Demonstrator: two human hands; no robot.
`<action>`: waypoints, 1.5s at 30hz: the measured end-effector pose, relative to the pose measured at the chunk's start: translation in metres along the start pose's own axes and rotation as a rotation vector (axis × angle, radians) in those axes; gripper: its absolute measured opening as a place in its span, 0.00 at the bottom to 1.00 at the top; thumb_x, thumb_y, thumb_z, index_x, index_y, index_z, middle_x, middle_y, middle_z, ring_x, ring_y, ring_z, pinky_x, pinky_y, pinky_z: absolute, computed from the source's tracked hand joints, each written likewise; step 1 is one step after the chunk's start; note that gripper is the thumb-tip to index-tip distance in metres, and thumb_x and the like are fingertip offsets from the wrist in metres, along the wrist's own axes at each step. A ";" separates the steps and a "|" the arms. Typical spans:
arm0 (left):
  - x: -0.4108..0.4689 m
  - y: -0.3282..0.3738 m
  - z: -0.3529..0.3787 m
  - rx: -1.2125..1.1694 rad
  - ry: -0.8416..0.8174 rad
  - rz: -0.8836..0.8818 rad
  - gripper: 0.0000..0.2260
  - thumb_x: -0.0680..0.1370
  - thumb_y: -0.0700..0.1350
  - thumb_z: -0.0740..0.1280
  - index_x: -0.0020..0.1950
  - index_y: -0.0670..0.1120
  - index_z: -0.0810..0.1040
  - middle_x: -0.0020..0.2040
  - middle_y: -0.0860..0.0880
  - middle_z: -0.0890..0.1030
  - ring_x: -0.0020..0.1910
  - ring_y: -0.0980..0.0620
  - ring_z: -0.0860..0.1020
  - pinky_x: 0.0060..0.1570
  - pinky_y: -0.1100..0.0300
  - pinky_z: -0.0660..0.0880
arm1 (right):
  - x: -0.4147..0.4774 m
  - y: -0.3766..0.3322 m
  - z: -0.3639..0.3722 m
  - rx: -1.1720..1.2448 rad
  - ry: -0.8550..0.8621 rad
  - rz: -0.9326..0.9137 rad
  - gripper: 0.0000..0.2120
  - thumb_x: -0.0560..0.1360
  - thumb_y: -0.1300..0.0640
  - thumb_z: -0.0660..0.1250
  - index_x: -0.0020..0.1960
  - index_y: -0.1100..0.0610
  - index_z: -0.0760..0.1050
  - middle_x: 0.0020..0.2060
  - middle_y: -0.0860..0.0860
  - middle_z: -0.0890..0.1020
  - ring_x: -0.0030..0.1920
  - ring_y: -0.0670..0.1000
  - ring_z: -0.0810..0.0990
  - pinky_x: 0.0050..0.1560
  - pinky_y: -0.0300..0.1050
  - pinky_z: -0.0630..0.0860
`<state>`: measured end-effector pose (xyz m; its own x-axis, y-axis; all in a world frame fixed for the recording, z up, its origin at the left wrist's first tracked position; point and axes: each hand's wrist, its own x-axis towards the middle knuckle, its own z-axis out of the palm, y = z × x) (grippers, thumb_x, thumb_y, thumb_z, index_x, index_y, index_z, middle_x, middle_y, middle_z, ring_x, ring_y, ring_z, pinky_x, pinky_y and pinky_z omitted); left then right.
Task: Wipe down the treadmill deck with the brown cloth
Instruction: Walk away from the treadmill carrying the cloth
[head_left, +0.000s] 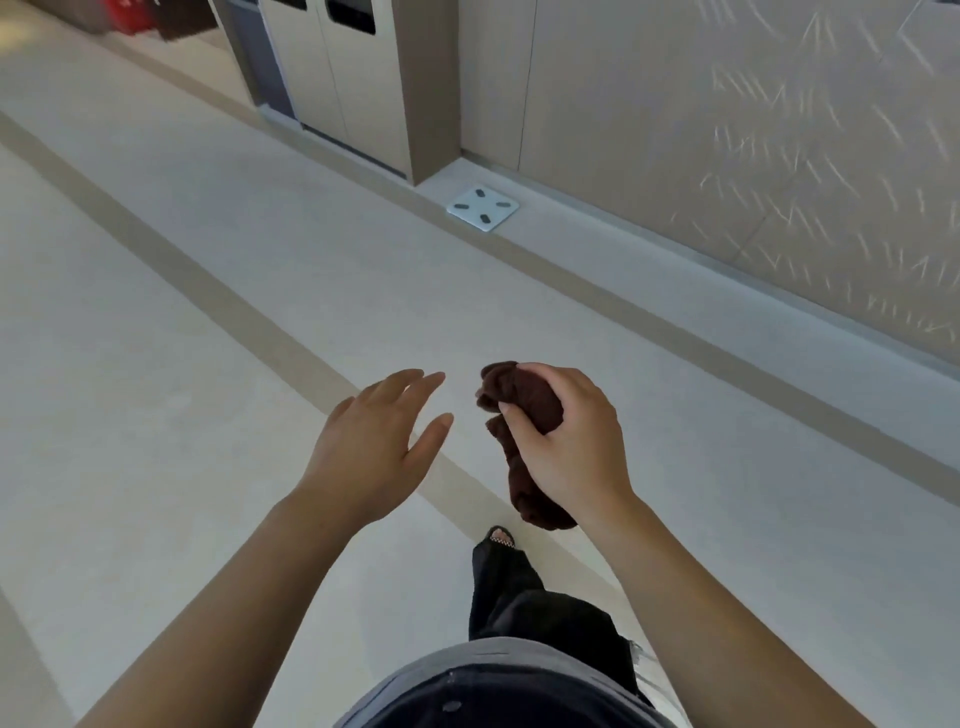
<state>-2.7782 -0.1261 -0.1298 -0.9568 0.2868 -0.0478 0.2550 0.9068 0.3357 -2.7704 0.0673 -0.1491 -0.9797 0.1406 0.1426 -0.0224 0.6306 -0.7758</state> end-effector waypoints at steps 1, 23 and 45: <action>0.028 -0.009 -0.006 0.004 0.006 -0.017 0.25 0.79 0.59 0.49 0.74 0.54 0.61 0.73 0.52 0.65 0.70 0.51 0.66 0.67 0.51 0.65 | 0.033 -0.001 0.007 0.006 -0.021 -0.017 0.15 0.72 0.49 0.69 0.59 0.46 0.76 0.55 0.42 0.78 0.57 0.48 0.75 0.60 0.48 0.72; 0.514 -0.290 -0.134 -0.030 0.042 -0.303 0.24 0.79 0.60 0.50 0.74 0.55 0.60 0.73 0.54 0.65 0.70 0.51 0.65 0.67 0.52 0.64 | 0.604 -0.084 0.233 0.043 -0.232 -0.174 0.15 0.73 0.51 0.70 0.59 0.47 0.76 0.55 0.43 0.78 0.57 0.47 0.76 0.60 0.48 0.73; 1.071 -0.528 -0.256 -0.026 0.018 -0.326 0.24 0.78 0.60 0.50 0.73 0.55 0.61 0.72 0.54 0.66 0.66 0.51 0.70 0.64 0.53 0.67 | 1.190 -0.120 0.415 -0.004 -0.256 -0.198 0.15 0.72 0.51 0.70 0.59 0.47 0.76 0.54 0.42 0.78 0.57 0.47 0.75 0.58 0.44 0.73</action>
<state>-3.9737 -0.3769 -0.1178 -0.9898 -0.0227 -0.1405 -0.0684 0.9416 0.3298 -4.0159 -0.1579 -0.1412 -0.9746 -0.1814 0.1312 -0.2176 0.6293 -0.7461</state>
